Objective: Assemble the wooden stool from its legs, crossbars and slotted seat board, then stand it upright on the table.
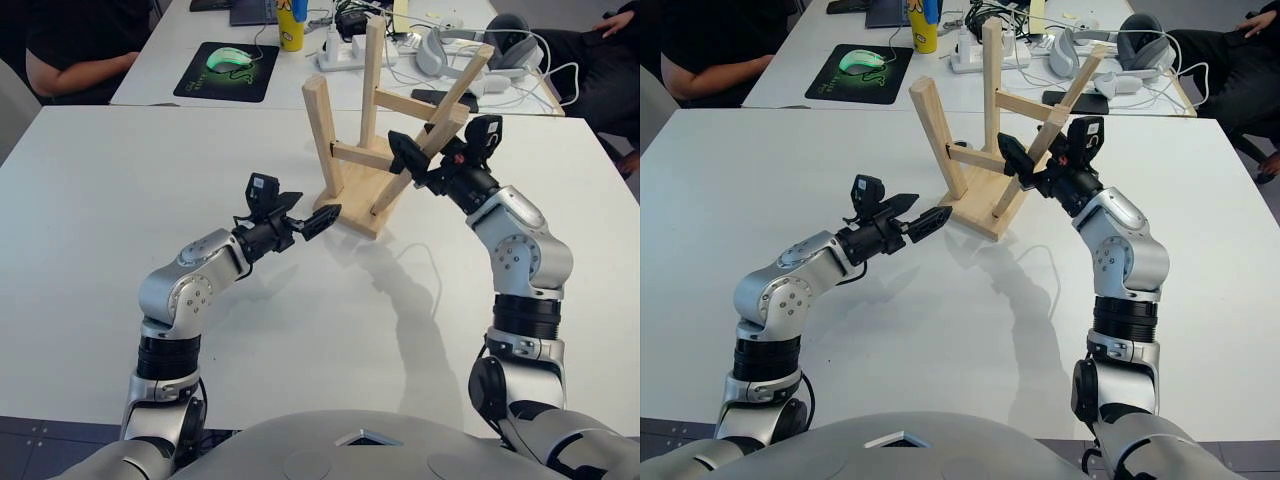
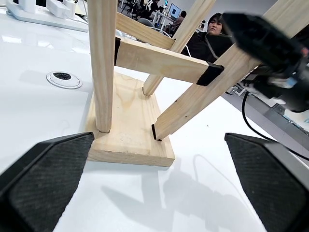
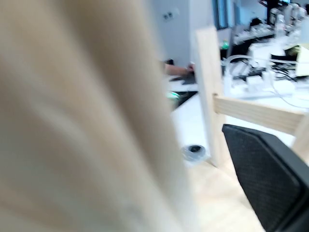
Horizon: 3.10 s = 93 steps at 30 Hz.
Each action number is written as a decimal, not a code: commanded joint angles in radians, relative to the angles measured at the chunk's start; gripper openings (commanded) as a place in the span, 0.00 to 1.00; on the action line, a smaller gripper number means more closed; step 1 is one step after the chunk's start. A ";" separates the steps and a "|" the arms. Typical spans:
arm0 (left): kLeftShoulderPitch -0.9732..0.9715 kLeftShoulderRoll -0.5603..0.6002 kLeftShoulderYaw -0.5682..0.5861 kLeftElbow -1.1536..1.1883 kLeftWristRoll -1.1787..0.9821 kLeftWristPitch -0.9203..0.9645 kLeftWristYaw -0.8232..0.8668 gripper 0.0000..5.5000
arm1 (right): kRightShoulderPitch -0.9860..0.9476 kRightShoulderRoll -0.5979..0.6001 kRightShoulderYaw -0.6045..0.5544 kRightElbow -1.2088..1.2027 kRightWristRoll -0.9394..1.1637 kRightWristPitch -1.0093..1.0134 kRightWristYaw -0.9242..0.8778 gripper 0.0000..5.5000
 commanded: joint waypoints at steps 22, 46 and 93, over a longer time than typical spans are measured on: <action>-0.135 0.139 -0.084 0.393 0.413 -0.391 0.006 0.91 | 0.048 -0.140 -0.228 0.103 0.118 -0.063 -0.139 0.40; -0.595 -0.075 -0.075 1.503 0.671 -0.928 0.091 0.91 | 0.167 -0.065 0.407 0.247 -0.418 -0.088 -0.096 0.00; -0.058 0.150 -0.243 0.214 0.435 -0.218 -0.557 0.91 | 0.335 -0.354 0.486 0.092 -0.386 -0.179 0.361 0.00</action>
